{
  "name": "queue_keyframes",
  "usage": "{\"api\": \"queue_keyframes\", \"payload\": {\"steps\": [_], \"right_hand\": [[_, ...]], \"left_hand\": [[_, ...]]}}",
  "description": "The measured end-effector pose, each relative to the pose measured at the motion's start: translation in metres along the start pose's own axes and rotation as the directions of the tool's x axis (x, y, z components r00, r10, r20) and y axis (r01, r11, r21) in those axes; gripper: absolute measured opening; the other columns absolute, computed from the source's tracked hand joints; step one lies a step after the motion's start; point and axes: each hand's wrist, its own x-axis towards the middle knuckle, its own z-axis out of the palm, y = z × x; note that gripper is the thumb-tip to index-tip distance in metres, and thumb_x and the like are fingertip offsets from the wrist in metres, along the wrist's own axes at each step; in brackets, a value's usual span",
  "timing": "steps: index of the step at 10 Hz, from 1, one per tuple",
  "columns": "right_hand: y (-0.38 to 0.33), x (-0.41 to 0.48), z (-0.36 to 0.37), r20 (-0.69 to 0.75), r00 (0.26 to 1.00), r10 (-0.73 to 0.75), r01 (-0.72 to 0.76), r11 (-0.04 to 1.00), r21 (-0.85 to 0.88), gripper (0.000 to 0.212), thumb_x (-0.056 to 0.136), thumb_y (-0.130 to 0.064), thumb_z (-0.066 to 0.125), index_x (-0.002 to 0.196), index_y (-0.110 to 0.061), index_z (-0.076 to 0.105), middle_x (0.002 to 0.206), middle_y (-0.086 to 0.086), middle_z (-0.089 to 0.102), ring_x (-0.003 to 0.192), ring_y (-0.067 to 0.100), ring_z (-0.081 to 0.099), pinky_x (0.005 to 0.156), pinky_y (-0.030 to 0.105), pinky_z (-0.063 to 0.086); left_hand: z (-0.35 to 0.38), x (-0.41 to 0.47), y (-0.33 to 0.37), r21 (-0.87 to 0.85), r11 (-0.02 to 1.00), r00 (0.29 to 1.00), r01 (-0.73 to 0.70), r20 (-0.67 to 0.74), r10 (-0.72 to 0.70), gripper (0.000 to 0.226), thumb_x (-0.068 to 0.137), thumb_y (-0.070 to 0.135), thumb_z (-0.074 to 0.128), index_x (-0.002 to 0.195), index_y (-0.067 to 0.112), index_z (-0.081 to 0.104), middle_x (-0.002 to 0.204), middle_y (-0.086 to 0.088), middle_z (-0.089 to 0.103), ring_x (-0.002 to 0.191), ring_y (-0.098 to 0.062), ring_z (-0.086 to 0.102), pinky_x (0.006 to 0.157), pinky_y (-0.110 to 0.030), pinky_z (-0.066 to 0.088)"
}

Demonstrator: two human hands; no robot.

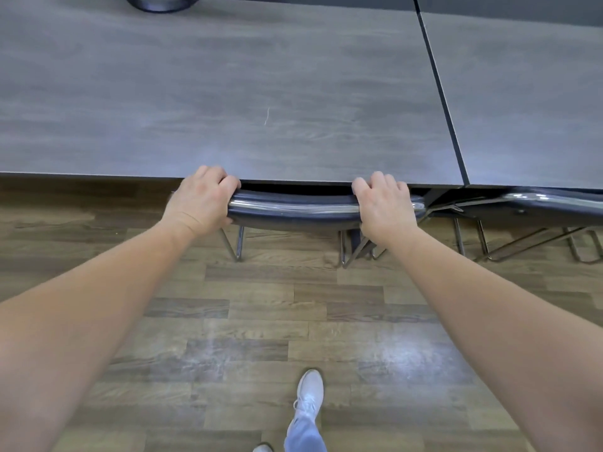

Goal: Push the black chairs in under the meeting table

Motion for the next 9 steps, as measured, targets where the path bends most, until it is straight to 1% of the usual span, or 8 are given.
{"api": "queue_keyframes", "payload": {"steps": [1,3,4,5,6,7,8,9], "right_hand": [[0.009,0.017,0.002,-0.029,1.000,0.009,-0.009,1.000,-0.009,0.038,0.065,0.002,0.062,0.098,-0.012,0.047,0.097,0.014,0.049,0.090,0.034,0.047,0.073,0.039,0.033],[0.012,0.021,0.006,-0.005,1.000,0.002,-0.002,1.000,0.001,0.038,0.065,0.000,0.064,0.098,-0.013,0.049,0.096,0.014,0.050,0.090,0.034,0.048,0.074,0.039,0.035],[0.012,0.023,0.005,0.004,1.000,0.004,-0.004,1.000,0.015,0.037,0.067,-0.002,0.062,0.099,-0.014,0.048,0.098,0.014,0.050,0.092,0.034,0.047,0.076,0.040,0.036],[0.013,0.024,0.002,0.028,1.000,-0.005,0.005,1.000,0.005,0.039,0.067,-0.004,0.065,0.100,-0.014,0.046,0.099,0.013,0.049,0.093,0.034,0.047,0.075,0.039,0.036],[0.014,0.024,-0.006,0.160,0.987,0.002,-0.004,1.000,0.017,0.047,0.069,-0.015,0.072,0.107,-0.015,0.045,0.108,0.013,0.048,0.100,0.033,0.046,0.081,0.041,0.037],[0.015,0.027,-0.028,0.374,0.925,0.073,-0.140,0.978,0.155,0.062,0.063,-0.033,0.080,0.116,-0.020,0.049,0.116,0.010,0.049,0.112,0.033,0.045,0.091,0.043,0.036],[0.019,0.032,-0.061,0.433,0.897,0.084,-0.287,0.857,0.428,0.054,0.066,-0.034,0.082,0.111,-0.020,0.057,0.110,0.004,0.057,0.111,0.028,0.053,0.095,0.041,0.040],[0.023,0.021,-0.100,0.299,0.943,0.145,-0.321,0.638,0.700,0.029,0.076,-0.022,0.076,0.099,-0.013,0.060,0.092,0.004,0.060,0.081,0.021,0.057,0.079,0.031,0.049]], "left_hand": [[0.000,0.017,0.001,-0.002,1.000,0.999,0.009,-0.044,-0.009,0.054,0.062,0.019,0.083,0.109,0.009,0.059,0.104,-0.018,0.056,0.099,-0.038,0.050,0.082,-0.048,0.044],[0.008,0.021,-0.001,0.040,0.999,0.990,-0.029,-0.140,0.034,0.033,0.065,0.007,0.076,0.095,0.008,0.062,0.087,-0.018,0.058,0.082,-0.038,0.055,0.068,-0.046,0.047],[0.007,0.024,-0.001,0.044,0.999,0.994,-0.013,-0.104,0.017,0.032,0.069,0.009,0.073,0.099,0.010,0.061,0.090,-0.017,0.058,0.084,-0.037,0.054,0.071,-0.045,0.046],[-0.003,0.023,0.002,0.020,1.000,1.000,0.015,0.008,-0.015,0.038,0.074,0.011,0.069,0.110,0.012,0.057,0.103,-0.016,0.056,0.096,-0.037,0.050,0.080,-0.046,0.045],[-0.021,0.024,0.008,-0.075,0.993,0.980,0.093,0.181,-0.078,0.049,0.073,0.010,0.068,0.119,0.015,0.053,0.115,-0.015,0.051,0.110,-0.035,0.046,0.091,-0.044,0.042],[-0.038,0.025,0.017,-0.163,0.964,0.928,0.212,0.343,-0.146,0.051,0.076,0.015,0.067,0.125,0.015,0.053,0.122,-0.015,0.050,0.117,-0.034,0.046,0.098,-0.038,0.041],[-0.062,0.023,0.025,-0.289,0.908,0.917,0.302,0.348,-0.194,0.041,0.079,0.015,0.064,0.120,0.013,0.059,0.123,-0.015,0.056,0.115,-0.032,0.053,0.096,-0.034,0.042],[-0.095,0.014,0.022,-0.444,0.821,0.923,0.360,0.300,-0.242,0.031,0.081,0.008,0.061,0.112,0.008,0.063,0.109,-0.010,0.063,0.106,-0.029,0.060,0.085,-0.030,0.045]]}}
